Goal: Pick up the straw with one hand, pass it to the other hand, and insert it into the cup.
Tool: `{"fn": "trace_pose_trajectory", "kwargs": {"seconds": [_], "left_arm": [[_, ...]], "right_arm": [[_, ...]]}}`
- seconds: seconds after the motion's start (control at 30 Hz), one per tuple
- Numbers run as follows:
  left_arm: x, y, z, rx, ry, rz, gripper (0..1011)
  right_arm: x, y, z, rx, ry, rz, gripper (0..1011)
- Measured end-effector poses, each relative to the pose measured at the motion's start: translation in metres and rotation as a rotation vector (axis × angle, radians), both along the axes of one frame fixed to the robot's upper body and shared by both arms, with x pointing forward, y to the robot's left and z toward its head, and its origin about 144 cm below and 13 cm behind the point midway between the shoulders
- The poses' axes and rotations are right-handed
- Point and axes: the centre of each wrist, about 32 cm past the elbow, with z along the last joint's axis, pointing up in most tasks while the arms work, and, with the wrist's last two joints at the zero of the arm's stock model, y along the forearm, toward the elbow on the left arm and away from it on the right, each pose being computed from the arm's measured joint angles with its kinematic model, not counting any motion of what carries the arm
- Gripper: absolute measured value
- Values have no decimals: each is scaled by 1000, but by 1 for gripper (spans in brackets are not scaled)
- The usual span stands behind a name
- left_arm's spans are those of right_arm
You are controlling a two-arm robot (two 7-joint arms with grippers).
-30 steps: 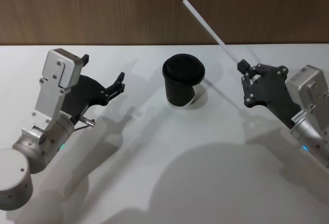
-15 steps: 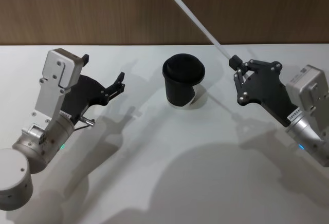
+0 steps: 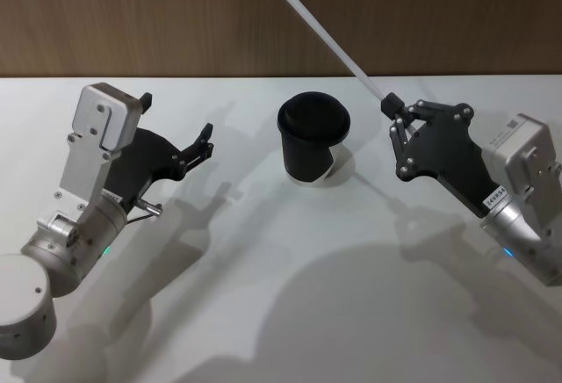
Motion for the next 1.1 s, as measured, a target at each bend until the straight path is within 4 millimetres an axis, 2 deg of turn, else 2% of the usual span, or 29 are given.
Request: {"fn": "trace_pose_trajectory", "kwargs": {"seconds": [1.1], "left_arm": [[0, 0, 0, 0, 0, 0, 1003]], "right_arm": [[-1, 3, 1, -1, -11, 12, 7]]}}
